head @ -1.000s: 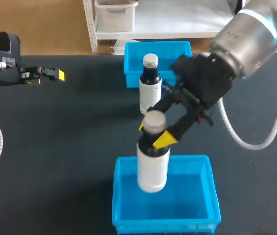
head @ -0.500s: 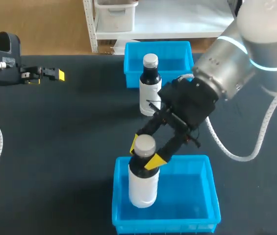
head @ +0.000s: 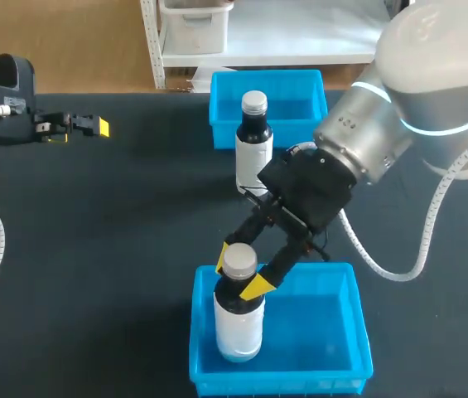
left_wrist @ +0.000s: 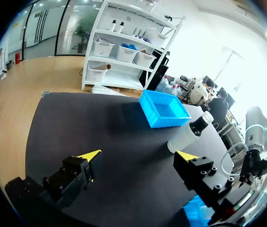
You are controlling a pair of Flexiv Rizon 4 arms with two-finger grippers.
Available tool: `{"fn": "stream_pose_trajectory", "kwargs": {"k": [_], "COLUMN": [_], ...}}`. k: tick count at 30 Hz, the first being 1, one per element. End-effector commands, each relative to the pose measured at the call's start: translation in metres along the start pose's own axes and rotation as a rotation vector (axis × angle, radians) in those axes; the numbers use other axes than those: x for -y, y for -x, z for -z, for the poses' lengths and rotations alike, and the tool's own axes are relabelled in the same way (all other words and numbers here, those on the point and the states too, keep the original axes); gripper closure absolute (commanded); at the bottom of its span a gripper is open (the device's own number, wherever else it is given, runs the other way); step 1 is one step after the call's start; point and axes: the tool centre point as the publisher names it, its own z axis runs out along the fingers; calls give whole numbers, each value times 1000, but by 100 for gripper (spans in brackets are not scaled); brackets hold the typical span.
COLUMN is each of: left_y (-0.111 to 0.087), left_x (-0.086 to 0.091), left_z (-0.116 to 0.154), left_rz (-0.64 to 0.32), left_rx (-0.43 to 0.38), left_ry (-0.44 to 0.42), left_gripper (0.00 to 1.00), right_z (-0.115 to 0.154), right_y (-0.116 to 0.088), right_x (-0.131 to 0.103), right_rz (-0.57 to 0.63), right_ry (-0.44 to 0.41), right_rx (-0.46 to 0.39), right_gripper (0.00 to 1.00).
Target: Pick up the bottle, and place it in the far bin if it is heavy, or in the near bin if it is light.
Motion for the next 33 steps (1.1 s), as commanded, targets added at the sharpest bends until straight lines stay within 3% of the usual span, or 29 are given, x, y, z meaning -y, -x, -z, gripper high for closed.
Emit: {"fn": "stream_pose_trajectory", "kwargs": {"k": [1,6,8,9,15,20,22,25,26,28,31,33], "left_y": [0,0,0,0,0,0,0,0,0,0,0,0], "left_x": [0,0,0,0,0,0,0,0,0,0,0,0], "left_z": [0,0,0,0,0,0,0,0,0,0,0,0], "left_rz": [0,0,0,0,0,0,0,0,0,0,0,0], "left_rx": [0,0,0,0,0,0,0,0,0,0,0,0], "left_ry": [0,0,0,0,0,0,0,0,0,0,0,0], "left_gripper": [0,0,0,0,0,0,0,0,0,0,0,0], "right_z": [-2,-3,-3,-3,1,30,45,71,79,98,131,153], "right_y": [-3,-6,-7,-7,-11,-38,-50,-68,-73,-82,-93,-101], "right_x": [4,5,6,6,5,2,-5,-19,-25,-34,-41,-40], "right_rz": [-10,-21,-26,-28,-46,-92,-67,-18,4,16,10,-21], "right_ry": [6,11,11,10,13,3,62,207,276,322,336,291], "right_rx": [-10,-20,-22,-23,-41,-129,-209,-265,-260,-257,-229,-210], "right_gripper": [83,50,12,0,0,0,0,0,0,0,0,0]}}
